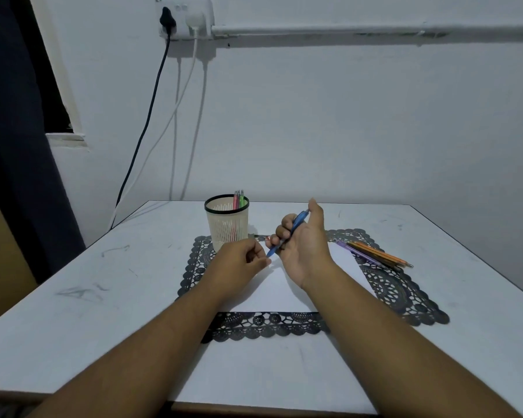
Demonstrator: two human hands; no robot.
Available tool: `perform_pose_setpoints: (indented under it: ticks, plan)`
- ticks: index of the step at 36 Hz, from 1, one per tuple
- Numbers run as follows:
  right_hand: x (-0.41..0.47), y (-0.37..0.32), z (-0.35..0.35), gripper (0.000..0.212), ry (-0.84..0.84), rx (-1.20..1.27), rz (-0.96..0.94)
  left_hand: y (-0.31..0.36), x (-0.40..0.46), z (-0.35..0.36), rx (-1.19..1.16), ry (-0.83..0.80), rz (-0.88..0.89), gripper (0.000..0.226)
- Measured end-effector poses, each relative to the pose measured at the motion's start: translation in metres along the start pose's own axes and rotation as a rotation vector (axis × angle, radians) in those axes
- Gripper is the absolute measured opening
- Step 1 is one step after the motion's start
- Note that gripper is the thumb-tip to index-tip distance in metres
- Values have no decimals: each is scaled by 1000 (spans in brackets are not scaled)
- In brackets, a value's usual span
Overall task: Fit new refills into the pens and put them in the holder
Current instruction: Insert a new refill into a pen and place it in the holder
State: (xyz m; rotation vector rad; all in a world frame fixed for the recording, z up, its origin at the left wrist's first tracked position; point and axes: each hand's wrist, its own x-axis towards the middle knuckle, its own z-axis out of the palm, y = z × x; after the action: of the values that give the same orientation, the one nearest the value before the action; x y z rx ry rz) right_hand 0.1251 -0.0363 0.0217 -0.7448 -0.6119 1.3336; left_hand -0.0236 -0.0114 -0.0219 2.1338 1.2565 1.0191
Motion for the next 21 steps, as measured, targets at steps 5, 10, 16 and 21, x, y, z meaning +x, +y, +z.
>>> perform_pose_setpoints:
  ticks: [5,10,16,21]
  plan:
    - [-4,-4,-3,60,-66,116,-22,2,1,-1,-52,-19,36,16]
    - [-6,-4,-3,52,-76,140,-66,4,2,-2,-80,-59,79,14]
    - [-9,-2,-3,51,-111,176,-102,4,2,-2,-86,-55,95,17]
    - [-9,-4,-5,42,-167,172,-111,3,1,-1,-89,-63,104,17]
